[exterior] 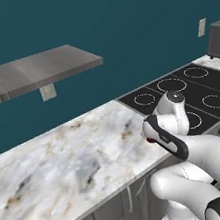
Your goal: Four empty soda cans are scattered around the kitchen. Gather all the cans and cluster them next to the stove for recycling.
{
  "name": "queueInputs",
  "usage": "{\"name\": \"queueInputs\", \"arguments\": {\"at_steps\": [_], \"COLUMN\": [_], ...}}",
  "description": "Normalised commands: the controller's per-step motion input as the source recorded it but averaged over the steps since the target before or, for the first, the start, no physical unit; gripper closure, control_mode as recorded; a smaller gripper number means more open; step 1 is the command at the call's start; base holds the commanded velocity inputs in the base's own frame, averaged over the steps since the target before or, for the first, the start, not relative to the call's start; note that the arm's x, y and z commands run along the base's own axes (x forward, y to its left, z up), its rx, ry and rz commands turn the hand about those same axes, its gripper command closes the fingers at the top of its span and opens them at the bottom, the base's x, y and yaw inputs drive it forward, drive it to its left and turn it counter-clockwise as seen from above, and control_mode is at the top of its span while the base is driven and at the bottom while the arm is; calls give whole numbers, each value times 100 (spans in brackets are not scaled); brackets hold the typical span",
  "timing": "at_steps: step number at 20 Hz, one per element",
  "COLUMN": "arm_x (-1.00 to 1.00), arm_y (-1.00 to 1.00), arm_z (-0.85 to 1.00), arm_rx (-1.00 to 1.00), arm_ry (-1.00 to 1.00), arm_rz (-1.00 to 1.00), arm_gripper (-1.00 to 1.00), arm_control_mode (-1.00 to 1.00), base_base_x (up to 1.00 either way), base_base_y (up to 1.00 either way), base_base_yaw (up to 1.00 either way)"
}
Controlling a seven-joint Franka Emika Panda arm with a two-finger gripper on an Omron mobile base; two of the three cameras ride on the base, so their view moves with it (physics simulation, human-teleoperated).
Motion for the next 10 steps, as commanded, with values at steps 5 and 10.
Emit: {"name": "queueInputs", "arguments": {"at_steps": [5, 10], "arm_x": [18, 6], "arm_y": [0, 0], "arm_z": [-25, -9], "arm_rx": [0, 0], "arm_ry": [3, 0], "arm_rz": [0, 0], "arm_gripper": [100, 100], "arm_control_mode": [-100, -100], "base_base_x": [0, 0], "base_base_y": [0, 0], "base_base_yaw": [0, 0]}}
